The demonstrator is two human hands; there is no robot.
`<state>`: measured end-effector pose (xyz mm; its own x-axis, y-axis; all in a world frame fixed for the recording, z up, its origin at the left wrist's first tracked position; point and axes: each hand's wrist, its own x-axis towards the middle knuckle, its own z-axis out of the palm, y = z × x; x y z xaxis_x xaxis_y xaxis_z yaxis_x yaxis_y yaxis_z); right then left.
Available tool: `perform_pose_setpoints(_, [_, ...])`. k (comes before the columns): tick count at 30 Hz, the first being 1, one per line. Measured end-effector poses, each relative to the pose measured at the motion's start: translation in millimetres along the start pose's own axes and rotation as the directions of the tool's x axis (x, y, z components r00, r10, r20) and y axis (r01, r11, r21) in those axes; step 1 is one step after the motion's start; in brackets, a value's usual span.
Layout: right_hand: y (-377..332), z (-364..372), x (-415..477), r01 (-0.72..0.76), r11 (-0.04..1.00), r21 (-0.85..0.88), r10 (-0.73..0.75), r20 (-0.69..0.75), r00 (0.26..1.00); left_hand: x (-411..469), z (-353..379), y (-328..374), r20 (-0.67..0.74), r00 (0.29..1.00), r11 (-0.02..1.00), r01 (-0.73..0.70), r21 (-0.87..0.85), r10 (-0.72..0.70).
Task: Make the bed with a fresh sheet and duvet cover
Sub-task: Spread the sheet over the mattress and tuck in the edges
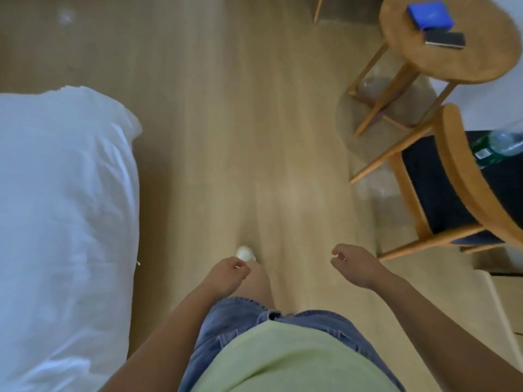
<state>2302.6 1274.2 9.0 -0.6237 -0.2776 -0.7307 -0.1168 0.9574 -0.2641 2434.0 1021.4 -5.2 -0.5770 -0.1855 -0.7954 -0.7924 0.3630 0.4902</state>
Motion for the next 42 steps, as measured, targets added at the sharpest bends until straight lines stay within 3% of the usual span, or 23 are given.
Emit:
perform_pose_setpoints(6, [-89,-106,141,-0.005,0.999,0.047,0.004,0.008,1.000,132,-132,85,-0.029,0.996,0.991,0.088,0.097,-0.085])
perform_pose_setpoints(13, [-176,-237,259,0.049,0.997,0.059,-0.051,0.034,0.998,249,-286,226,0.035,0.999,0.938,-0.031,0.346,0.021])
perform_pose_setpoints(17, [-199,-322,355,0.041,0.997,0.067,-0.042,0.011,0.999,334,-344,303,0.057,0.998,0.955,0.003,0.295,-0.021])
perform_pose_setpoints(22, [-226,-454,479,0.061,0.996,0.070,-0.062,0.010,0.998,431,-418,404,0.013,0.998,0.993,0.057,0.108,-0.058])
perform_pose_setpoints(27, [-272,-578,584,0.088,0.996,0.031,-0.089,0.010,0.996,514,-506,504,-0.039,0.999,0.998,-0.001,0.069,0.004])
perform_pose_setpoints(33, [-343,-691,725,0.103,0.994,0.038,-0.103,0.016,0.995,631,-610,586,-0.083,0.996,0.997,0.028,-0.072,-0.034])
perform_pose_setpoints(42, [-448,-876,900,0.015,0.979,0.201,-0.012,-0.020,1.000,803,-798,736,-0.002,0.999,0.994,0.049,0.099,-0.049])
